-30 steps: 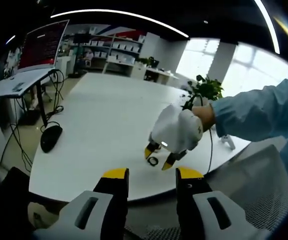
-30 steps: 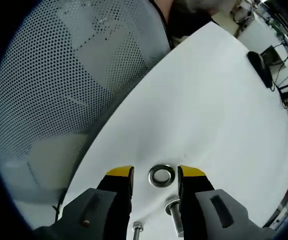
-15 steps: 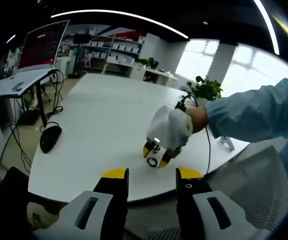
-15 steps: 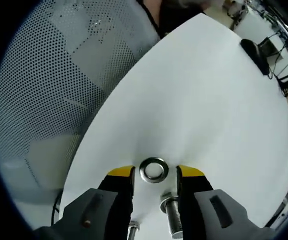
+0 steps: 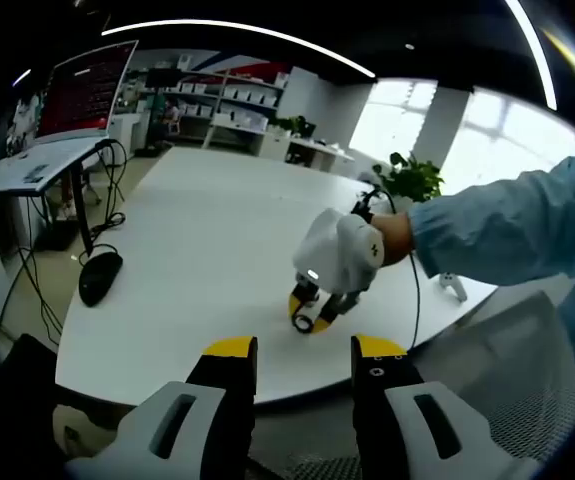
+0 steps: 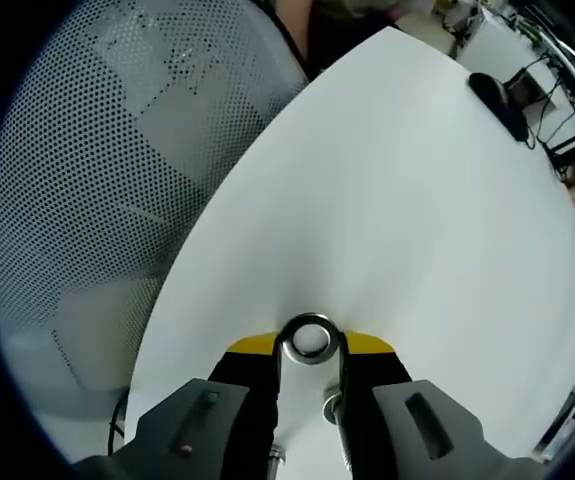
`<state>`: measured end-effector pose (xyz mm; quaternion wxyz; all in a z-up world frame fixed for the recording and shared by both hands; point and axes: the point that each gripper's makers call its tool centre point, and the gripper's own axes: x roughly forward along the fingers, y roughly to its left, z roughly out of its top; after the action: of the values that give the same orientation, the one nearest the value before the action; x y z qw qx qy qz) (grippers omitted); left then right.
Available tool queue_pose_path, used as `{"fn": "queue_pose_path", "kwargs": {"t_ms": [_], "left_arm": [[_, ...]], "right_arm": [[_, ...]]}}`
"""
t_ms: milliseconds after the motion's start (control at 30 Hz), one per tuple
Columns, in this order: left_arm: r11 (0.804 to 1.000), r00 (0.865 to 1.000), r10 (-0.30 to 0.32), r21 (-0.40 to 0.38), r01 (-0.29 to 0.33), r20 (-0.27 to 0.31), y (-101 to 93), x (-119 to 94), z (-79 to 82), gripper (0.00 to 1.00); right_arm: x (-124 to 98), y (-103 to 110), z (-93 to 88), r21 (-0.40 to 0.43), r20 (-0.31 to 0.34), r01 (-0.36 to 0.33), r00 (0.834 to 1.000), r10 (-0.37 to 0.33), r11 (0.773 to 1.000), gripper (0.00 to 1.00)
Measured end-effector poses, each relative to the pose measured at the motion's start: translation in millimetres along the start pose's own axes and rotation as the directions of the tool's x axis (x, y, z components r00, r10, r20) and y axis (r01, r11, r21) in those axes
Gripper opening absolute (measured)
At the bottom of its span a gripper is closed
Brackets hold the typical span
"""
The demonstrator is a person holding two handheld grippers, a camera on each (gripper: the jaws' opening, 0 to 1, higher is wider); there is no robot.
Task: Place the washer onto the threaded stud by aligning its center hole with the stud, sliding it down to the base, and recovering from edge contact or off-axis alignment until the washer reaches the visible bottom stop.
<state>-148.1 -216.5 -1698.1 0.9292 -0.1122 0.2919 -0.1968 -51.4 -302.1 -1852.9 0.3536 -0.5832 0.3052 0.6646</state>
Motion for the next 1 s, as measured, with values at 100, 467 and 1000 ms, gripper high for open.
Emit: {"fn": "queue_pose_path", "kwargs": {"t_ms": [100,467,1000], "left_arm": [[1.0,1.0,0.0,0.0,0.0,0.001,-0.1,0.1,0.1,0.36],[1.0,1.0,-0.002,-0.001,0.002,0.002,-0.3,0.1,0.3,0.36],[1.0,1.0,-0.001,-0.003,0.001,0.002,-0.3,-0.2,0.5,0.36]], "right_arm": [[-6.1,1.6,4.0,0.022,0.023,-0.001,1.0,0.0,1.0,0.23],[-32.8,1.5,13.3,0.023,0.05,0.025,0.998,-0.026,0.999,0.23],[-74.2,-1.9,0.8,-0.027,-0.01,0.039,0.999,-0.04,0.999,0.23]]}}
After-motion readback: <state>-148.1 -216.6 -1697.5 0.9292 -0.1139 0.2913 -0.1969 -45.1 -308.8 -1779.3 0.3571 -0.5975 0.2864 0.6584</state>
